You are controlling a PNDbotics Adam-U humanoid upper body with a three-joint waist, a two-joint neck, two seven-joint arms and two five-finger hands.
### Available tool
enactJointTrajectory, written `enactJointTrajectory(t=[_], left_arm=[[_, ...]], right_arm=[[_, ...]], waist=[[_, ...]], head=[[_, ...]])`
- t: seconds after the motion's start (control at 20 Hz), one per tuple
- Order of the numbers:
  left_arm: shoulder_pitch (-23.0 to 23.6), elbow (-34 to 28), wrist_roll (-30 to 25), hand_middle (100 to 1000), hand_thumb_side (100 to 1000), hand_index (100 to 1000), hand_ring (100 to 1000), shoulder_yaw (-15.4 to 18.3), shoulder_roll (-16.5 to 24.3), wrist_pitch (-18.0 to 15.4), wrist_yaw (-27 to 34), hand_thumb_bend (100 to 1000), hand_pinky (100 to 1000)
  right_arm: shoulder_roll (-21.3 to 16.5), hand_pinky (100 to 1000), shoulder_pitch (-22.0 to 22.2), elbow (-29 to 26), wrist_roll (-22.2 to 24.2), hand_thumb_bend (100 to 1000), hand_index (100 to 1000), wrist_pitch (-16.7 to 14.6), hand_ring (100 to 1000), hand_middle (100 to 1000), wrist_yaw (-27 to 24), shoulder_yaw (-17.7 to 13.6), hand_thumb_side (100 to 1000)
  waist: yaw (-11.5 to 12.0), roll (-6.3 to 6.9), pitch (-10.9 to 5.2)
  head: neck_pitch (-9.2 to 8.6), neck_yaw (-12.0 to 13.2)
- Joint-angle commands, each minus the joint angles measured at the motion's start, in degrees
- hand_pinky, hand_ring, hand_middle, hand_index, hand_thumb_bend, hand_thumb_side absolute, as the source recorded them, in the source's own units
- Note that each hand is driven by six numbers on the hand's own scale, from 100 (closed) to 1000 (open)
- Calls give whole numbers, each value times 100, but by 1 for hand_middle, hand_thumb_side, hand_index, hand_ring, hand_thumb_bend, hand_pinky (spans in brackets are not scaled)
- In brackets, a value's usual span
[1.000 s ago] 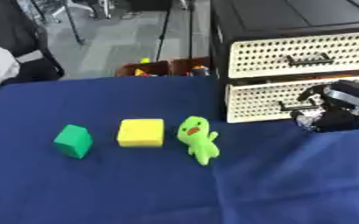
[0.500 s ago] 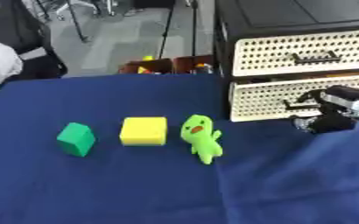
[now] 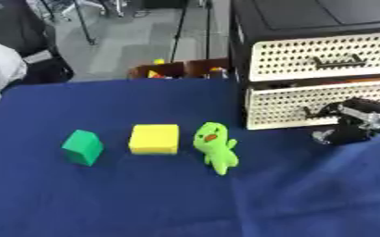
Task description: Pick up objects from table and place into drawer.
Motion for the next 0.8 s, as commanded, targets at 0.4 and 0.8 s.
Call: enactJointTrajectory(t=[0.4,0.8], left_arm=[[-92,-91,-15,634,926,896,638,-3,60,10,23,290,542],[-110,-91,3,634,925,897,639,8,74,8,19,290,543]], right_arm=[[-256,100,138,-416,31,236,815,13,201,187,-79,-82,671],[-412,100,500,-918,106,221,800,144,200,187,-172,-202,676]], waist=[[-77,-8,-61],[-148,-14,-63]], head=[[-61,-5],[-71,17]])
